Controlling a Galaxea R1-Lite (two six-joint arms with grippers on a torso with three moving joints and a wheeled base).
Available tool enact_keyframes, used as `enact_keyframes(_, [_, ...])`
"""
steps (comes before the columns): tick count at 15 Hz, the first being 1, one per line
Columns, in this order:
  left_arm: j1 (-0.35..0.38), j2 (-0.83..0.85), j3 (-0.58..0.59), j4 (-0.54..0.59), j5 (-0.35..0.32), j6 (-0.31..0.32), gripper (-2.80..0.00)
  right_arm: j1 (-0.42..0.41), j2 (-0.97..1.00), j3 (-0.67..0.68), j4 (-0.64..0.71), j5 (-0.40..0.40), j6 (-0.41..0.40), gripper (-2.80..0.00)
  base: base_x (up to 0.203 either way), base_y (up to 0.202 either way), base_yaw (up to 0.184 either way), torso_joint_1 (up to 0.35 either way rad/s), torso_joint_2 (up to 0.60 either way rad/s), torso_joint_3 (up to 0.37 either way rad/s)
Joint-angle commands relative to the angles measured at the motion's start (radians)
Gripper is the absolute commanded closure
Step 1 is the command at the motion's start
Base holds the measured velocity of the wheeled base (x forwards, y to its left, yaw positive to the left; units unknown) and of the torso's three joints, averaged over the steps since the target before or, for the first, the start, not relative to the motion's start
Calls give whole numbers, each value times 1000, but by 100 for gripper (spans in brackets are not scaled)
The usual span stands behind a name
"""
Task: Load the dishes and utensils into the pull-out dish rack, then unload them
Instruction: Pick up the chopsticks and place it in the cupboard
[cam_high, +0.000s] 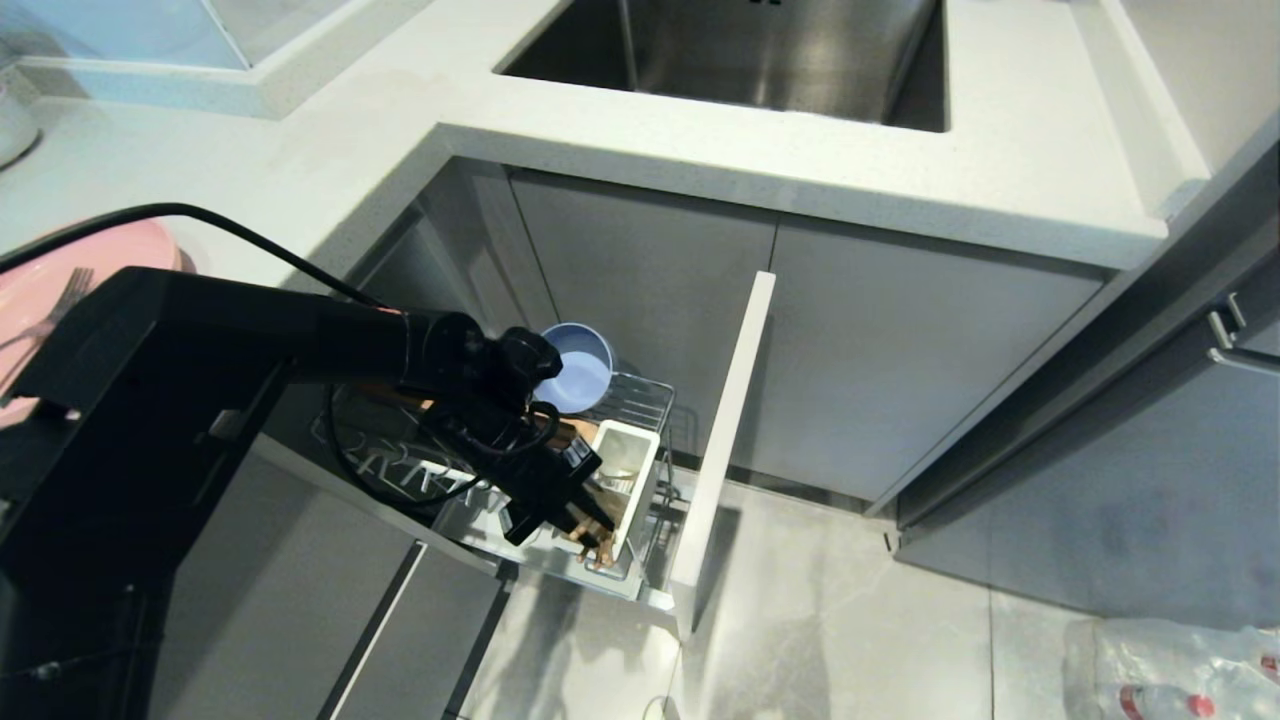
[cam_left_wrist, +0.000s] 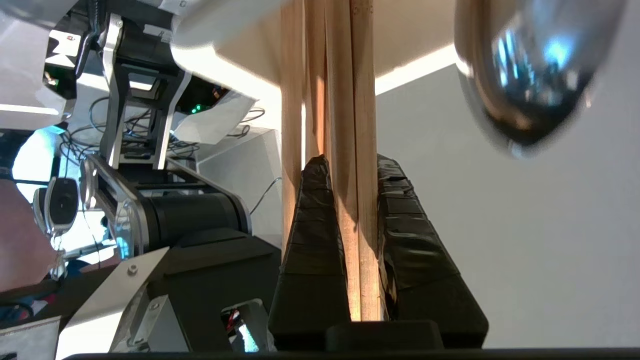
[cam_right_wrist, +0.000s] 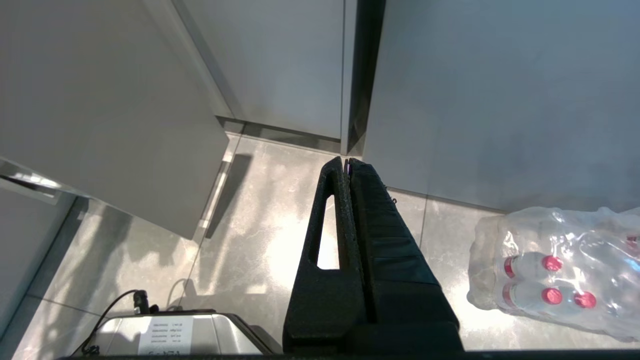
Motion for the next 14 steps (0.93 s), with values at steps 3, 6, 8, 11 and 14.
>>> enact_keyframes(3, [6, 25, -5, -4, -2, -6, 0, 0, 0, 0, 0, 0, 0, 0, 0, 0, 0, 0, 0, 0])
enact_keyframes(6, [8, 24, -9, -4, -2, -6, 0, 0, 0, 0, 0, 0, 0, 0, 0, 0, 0, 0, 0, 0])
enact_keyframes(8, [9, 24, -9, -2, 0, -4, 0, 0, 0, 0, 0, 0, 0, 0, 0, 0, 0, 0, 0, 0])
enact_keyframes(11, [9, 16, -11, -2, 1, -6, 0, 0, 0, 0, 0, 0, 0, 0, 0, 0, 0, 0, 0, 0])
enact_keyframes(14, [15, -4, -17, -1, 6, -10, 0, 0, 0, 0, 1, 0, 0, 0, 0, 0, 0, 0, 0, 0])
